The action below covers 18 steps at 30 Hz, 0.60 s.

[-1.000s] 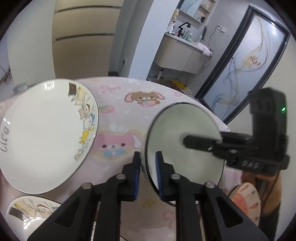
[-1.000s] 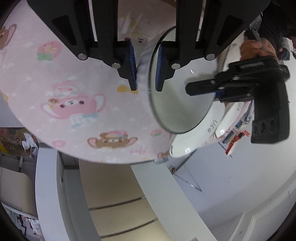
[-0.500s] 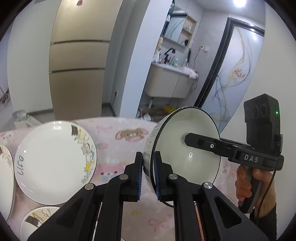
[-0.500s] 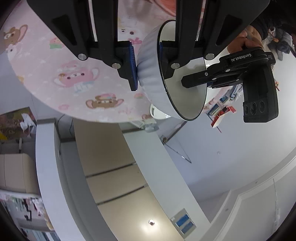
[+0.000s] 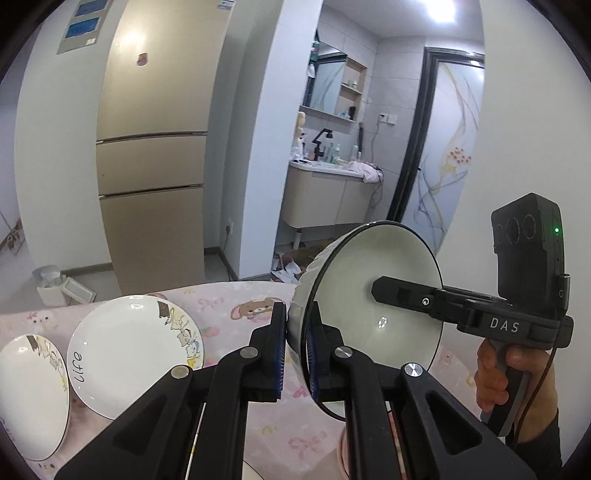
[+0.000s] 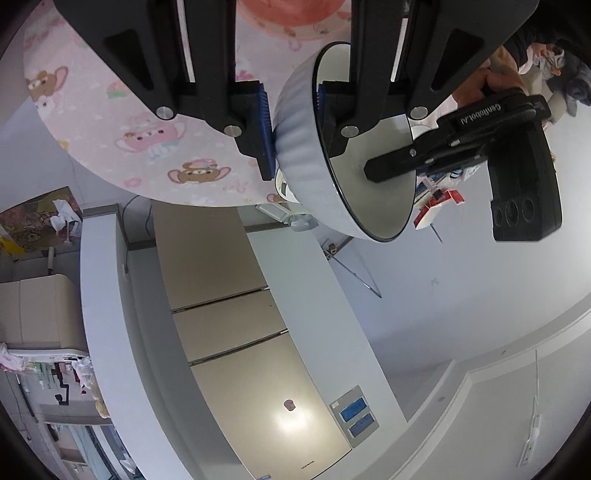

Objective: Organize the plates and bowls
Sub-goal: 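Lift the white bowl with both tools and carry it over the pink bowl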

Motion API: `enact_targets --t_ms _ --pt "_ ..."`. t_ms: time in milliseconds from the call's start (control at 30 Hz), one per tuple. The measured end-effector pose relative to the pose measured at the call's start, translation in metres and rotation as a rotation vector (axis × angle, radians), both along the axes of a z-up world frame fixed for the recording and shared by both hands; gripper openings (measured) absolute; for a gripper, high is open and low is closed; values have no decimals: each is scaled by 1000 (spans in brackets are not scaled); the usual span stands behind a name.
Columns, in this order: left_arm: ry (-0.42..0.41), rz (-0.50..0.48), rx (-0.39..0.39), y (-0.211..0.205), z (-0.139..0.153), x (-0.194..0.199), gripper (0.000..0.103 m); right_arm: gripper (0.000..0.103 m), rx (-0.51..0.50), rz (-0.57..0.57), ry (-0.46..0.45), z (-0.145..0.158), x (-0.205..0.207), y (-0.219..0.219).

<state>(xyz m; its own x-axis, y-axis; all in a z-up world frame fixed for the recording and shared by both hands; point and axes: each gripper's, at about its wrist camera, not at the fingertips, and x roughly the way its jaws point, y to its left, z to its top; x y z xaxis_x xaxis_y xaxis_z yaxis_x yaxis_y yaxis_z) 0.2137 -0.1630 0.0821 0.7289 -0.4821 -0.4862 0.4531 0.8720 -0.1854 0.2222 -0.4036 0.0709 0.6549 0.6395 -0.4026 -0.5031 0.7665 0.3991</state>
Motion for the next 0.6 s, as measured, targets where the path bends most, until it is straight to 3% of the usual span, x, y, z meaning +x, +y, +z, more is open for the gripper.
enact_targets --t_ms 367,600 --pt "0 -92 86 -33 9 -35 10 19 -48 -119 -16 15 -54 -20" --pt "42 -122 101 -43 -7 -52 10 19 -1 -114 32 -6 -72 -32"
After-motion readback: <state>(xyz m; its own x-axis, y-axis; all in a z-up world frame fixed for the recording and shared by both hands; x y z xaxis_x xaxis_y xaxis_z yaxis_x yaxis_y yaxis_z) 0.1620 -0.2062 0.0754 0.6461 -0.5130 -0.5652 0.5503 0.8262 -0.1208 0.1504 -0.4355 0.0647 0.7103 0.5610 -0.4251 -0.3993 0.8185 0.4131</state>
